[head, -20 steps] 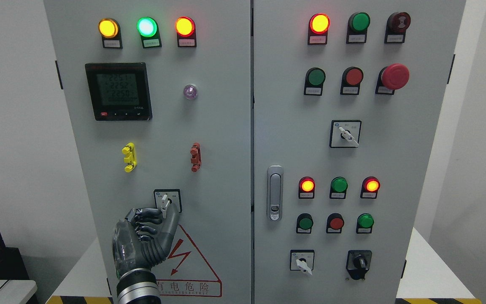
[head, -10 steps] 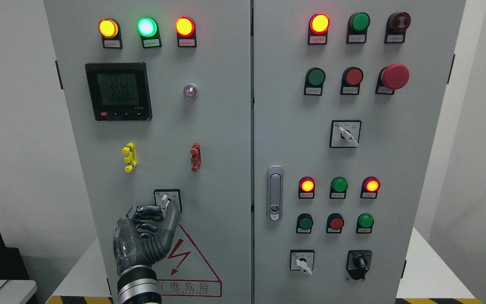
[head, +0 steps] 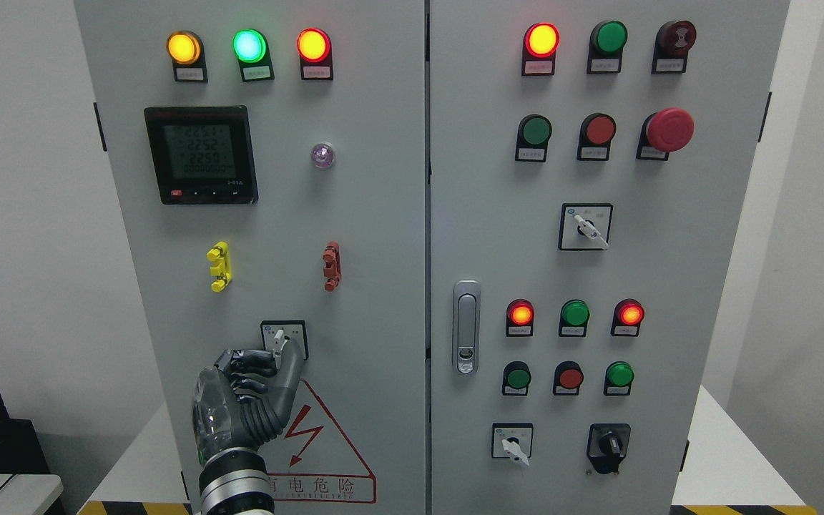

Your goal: Turn on light switch 1

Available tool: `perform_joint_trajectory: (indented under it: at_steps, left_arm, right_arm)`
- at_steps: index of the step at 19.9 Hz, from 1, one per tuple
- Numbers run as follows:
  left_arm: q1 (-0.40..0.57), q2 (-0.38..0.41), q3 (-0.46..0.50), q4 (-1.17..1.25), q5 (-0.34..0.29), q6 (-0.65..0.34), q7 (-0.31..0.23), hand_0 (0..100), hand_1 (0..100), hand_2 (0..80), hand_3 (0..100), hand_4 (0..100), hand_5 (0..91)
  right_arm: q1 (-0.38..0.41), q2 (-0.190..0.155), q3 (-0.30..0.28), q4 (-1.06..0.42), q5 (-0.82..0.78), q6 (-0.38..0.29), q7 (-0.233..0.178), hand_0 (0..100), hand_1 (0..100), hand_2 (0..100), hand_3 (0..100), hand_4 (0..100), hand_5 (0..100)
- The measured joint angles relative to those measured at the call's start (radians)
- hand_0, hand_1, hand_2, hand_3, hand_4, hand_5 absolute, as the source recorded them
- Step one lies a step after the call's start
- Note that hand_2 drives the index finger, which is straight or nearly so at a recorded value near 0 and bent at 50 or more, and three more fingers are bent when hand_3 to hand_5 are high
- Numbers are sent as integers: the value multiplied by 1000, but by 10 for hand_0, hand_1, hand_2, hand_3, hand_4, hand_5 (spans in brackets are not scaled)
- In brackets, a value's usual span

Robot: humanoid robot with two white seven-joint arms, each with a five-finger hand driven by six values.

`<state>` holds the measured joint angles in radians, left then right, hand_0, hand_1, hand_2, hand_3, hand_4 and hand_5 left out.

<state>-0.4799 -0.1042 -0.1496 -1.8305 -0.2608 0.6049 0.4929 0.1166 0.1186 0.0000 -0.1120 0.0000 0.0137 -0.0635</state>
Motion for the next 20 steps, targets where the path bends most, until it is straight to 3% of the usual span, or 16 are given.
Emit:
perform_joint_trajectory:
  at_steps: [20]
  left_arm:
    - [-11, 0, -6, 0, 11, 12, 0, 276, 453, 577, 716, 763, 635]
  right_arm:
    - [0, 0, 0, 0, 0, 0, 1, 120, 389, 0, 0, 0, 0]
